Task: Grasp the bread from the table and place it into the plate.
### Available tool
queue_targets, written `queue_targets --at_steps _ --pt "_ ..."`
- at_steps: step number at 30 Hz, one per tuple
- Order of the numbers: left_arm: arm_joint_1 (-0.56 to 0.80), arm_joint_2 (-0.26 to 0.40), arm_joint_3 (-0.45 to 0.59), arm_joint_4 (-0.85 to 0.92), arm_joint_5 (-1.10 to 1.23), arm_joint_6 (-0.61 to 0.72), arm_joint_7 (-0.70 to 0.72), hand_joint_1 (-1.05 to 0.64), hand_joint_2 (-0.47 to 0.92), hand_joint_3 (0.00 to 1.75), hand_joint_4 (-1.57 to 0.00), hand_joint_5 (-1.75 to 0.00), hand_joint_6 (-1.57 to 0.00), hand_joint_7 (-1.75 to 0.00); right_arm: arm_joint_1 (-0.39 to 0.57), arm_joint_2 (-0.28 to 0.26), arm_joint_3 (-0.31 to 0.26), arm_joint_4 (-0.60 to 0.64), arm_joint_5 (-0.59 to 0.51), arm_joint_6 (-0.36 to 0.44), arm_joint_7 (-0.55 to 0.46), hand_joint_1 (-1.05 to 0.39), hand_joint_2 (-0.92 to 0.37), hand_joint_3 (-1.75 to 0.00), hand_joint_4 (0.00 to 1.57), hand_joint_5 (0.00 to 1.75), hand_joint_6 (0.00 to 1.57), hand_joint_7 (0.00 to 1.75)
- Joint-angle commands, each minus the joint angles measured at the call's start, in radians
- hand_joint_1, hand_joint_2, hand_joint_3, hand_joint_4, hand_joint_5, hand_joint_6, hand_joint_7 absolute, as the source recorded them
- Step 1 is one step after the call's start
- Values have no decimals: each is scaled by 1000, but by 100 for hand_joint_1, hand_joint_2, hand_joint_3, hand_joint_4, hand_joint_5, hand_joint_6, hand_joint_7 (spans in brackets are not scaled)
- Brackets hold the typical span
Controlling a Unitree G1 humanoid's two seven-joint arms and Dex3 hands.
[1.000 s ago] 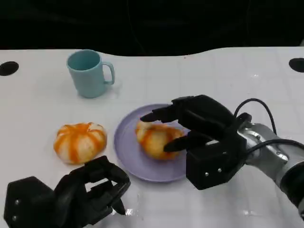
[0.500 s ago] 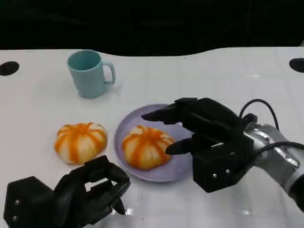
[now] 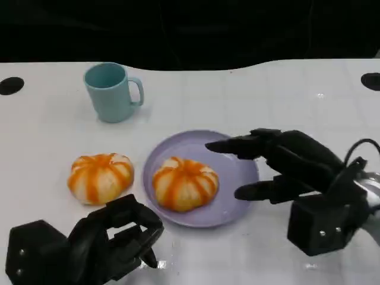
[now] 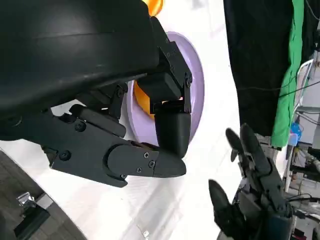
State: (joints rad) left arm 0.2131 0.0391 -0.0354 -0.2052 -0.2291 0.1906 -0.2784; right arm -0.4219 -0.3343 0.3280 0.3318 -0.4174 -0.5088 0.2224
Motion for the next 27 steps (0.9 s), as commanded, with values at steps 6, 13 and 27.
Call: queue_targets --at_steps 6,13,27 --pt "2 10 7 2 0 -11 4 -51 92 30 -74 -175 -71 -142 206 -62 -112 -206 177 73 98 -55 -92 -24 56 77 70 11" --pt "4 9 4 -2 -1 -13 2 -51 92 30 -73 -175 -71 -141 331 -87 -183 -309 362 167 213 -48 -92 -31 50 121 84 18" --pt "2 12 4 -4 5 -13 6 -52 92 30 -73 -175 -73 -138 495 -81 -248 -520 530 511 305 -44 -92 -36 57 173 58 129"
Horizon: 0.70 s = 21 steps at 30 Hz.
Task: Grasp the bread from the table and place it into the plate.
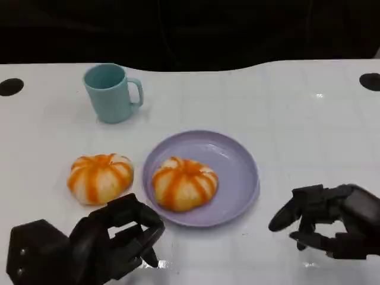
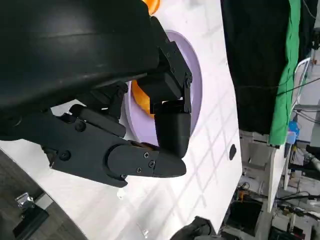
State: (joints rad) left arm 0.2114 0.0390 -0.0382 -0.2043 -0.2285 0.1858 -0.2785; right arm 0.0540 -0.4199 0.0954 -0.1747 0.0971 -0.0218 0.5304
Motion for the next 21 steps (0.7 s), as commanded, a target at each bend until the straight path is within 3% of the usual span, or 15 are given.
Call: queue_targets --at_steps 1,10,21 --pt "4 13 8 -6 3 -6 6 -53 92 30 -73 -175 -73 -138 20 8 -14 -8 12 22 -5 -44 -92 -36 61 174 57 136" --pt "10 20 10 -18 -2 -2 0 -52 92 30 -72 -175 -74 -137 13 35 1 68 -54 -59 -31 -42 -92 -33 68 175 49 172" --pt "15 22 9 -24 0 0 6 -51 92 32 -74 -175 -75 -137 4 37 16 122 -93 -108 -25 -38 -92 -29 71 175 49 175"
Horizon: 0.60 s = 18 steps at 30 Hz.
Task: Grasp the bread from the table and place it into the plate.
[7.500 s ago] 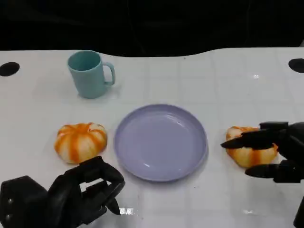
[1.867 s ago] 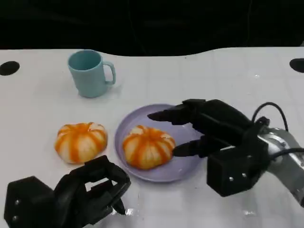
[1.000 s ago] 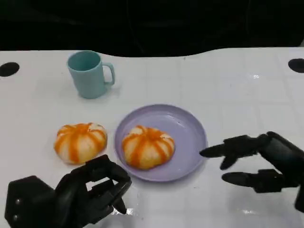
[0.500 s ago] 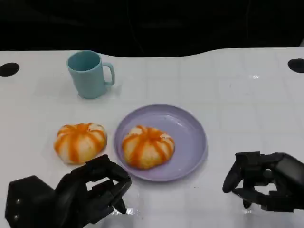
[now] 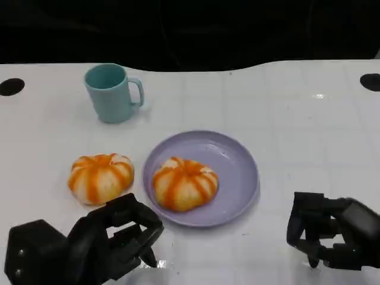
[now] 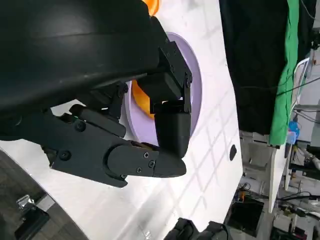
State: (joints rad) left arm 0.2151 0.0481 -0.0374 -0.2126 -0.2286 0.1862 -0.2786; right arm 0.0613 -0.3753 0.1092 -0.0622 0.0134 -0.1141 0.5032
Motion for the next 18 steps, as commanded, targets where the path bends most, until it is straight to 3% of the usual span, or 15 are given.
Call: queue_targets --at_steps 1,18 --pt "11 13 9 -15 0 0 5 -51 92 32 -74 -175 -75 -137 -4 -7 3 11 -11 -17 1 -39 -92 -29 72 175 49 175" --pt "0 20 17 13 -8 -5 -2 -52 92 31 -73 -175 -74 -137 -32 2 15 65 -34 -76 -7 -40 -92 -29 69 175 48 175"
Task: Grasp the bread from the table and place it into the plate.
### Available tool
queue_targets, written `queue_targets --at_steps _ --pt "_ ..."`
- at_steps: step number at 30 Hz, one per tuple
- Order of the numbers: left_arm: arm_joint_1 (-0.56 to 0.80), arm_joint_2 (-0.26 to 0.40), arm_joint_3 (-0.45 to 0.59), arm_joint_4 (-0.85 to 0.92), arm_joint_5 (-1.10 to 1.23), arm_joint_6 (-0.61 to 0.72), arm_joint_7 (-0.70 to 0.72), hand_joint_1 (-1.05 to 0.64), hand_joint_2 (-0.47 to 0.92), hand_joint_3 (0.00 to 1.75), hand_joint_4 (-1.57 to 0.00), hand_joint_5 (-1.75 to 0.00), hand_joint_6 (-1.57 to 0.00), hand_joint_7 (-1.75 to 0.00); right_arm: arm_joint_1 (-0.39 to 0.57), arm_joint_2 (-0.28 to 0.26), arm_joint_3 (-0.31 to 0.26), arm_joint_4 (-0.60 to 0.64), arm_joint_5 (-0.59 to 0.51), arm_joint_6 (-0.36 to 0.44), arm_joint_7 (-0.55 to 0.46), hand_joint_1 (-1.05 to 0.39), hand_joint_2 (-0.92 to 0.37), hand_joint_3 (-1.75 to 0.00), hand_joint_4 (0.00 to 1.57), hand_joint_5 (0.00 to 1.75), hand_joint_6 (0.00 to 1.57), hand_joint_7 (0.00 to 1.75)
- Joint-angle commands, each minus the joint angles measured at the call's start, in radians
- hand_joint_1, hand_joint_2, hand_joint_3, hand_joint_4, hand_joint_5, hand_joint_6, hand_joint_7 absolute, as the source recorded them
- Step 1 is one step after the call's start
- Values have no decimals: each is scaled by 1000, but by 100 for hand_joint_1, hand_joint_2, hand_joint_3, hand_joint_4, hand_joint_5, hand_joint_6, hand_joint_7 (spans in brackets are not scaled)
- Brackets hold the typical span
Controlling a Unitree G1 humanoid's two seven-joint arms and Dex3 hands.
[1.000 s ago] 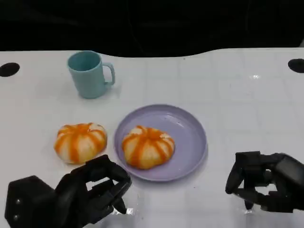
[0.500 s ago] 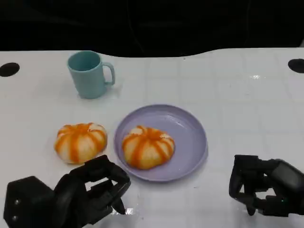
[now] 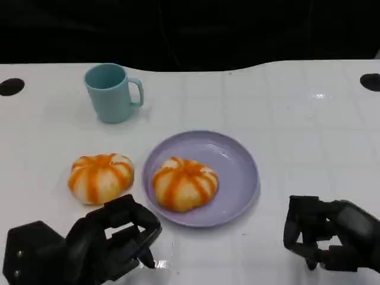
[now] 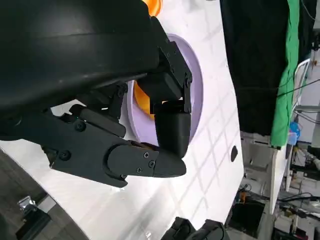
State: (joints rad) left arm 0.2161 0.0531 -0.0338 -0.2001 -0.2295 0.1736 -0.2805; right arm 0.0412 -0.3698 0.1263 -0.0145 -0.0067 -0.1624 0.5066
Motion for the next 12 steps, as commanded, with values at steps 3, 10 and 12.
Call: queue_targets --at_steps 3,10,12 --pt "-1 19 16 -2 -5 14 2 -51 92 33 -71 -175 -73 -137 -16 -1 1 23 -19 -34 -11 -40 -92 -29 68 175 48 175" --pt "-2 18 21 23 -11 -12 -12 -50 92 33 -71 -175 -72 -139 -15 3 6 27 -24 -37 -10 -40 -92 -30 68 175 47 175" --pt "-5 18 23 28 -16 -15 -16 -51 92 31 -73 -175 -73 -139 -15 5 5 31 -23 -51 -11 -41 -92 -30 68 175 46 175"
